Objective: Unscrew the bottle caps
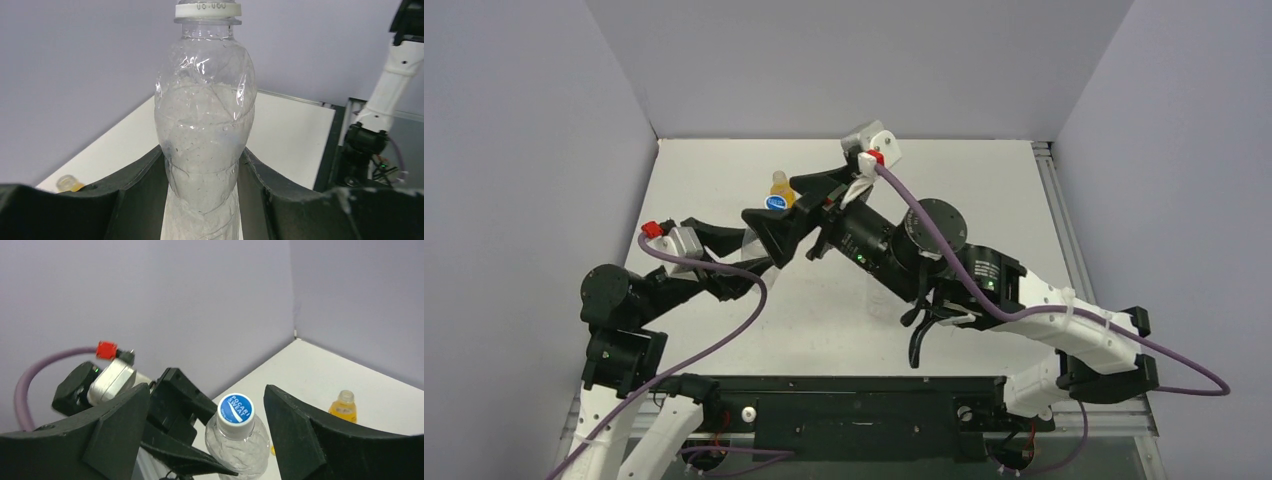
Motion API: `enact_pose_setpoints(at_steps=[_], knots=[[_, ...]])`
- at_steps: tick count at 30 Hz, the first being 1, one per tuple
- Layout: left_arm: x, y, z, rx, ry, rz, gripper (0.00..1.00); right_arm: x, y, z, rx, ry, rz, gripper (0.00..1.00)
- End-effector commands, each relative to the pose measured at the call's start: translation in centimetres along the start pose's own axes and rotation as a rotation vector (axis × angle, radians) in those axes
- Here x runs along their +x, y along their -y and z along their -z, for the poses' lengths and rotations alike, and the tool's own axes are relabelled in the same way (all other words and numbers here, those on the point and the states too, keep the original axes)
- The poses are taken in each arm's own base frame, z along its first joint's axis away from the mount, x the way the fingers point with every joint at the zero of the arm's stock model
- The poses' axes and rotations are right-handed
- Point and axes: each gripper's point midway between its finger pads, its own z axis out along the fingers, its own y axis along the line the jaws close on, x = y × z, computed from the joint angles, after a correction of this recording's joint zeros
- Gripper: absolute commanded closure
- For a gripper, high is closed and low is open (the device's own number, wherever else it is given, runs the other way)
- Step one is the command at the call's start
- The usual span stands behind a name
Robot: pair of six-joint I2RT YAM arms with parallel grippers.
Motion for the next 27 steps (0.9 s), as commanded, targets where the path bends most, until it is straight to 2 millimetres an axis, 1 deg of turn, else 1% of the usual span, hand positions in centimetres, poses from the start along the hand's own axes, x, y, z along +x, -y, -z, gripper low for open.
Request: enact_pose_setpoints(at_steps=[1,4,8,12,16,18,19,20,21,22,24,25,26,27], knots=[[-0.6,-3.3,0.6,-0.170,0.029,-0.185,1.00,0.8,4.0,-1.2,0.330,-0.033,0.078,0.22],[-0.4,-3.6,0.9,-0.186,0.023,-0.232,1.00,1.5,3.7,-2.2,0.340,-0.037,0.081,0.27],[-0.2,-3.3,1.1,-0.176,0.017,-0.253,1.00,1.5,3.3,-2.8,0.331,-0.021,0.071,0.33],[0.0,-3.2,1.2,-0.174,0.011,-0.263,1.00,1.3,2.9,-3.1,0.314,-0.011,0.066,0.42],[0.5,-3.2,1.3,-0.173,0.004,-0.262,1.00,1.5,2.7,-3.4,0.300,-0.012,0.057,0.57],[0.6,-3.3,1.3,-0.176,0.002,-0.260,1.00,1.7,2.8,-3.4,0.298,-0.014,0.054,0.69],[0.7,-3.4,1.2,-0.177,-0.001,-0.258,1.00,1.8,2.8,-3.5,0.295,-0.017,0.050,0.73],[0.8,-3.5,1.2,-0.180,-0.003,-0.256,1.00,2.0,2.9,-3.5,0.296,-0.020,0.050,0.80],[0.9,-3.5,1.2,-0.183,-0.004,-0.255,1.00,2.0,2.9,-3.4,0.292,-0.019,0.041,0.83],[1.0,-3.6,1.3,-0.185,-0.005,-0.254,1.00,2.2,3.1,-3.5,0.295,-0.023,0.041,0.90],[1.0,-3.6,1.2,-0.185,-0.007,-0.244,1.00,2.4,3.4,-3.5,0.292,-0.025,0.028,0.94],[1.0,-3.6,1.2,-0.184,-0.006,-0.241,1.00,2.3,3.5,-3.3,0.285,-0.023,0.024,0.94],[1.0,-3.6,1.2,-0.184,-0.006,-0.230,1.00,2.6,3.7,-3.4,0.287,-0.026,0.018,0.94],[0.8,-3.5,1.1,-0.183,-0.003,-0.226,1.00,2.3,3.8,-3.2,0.279,-0.022,0.011,0.95]])
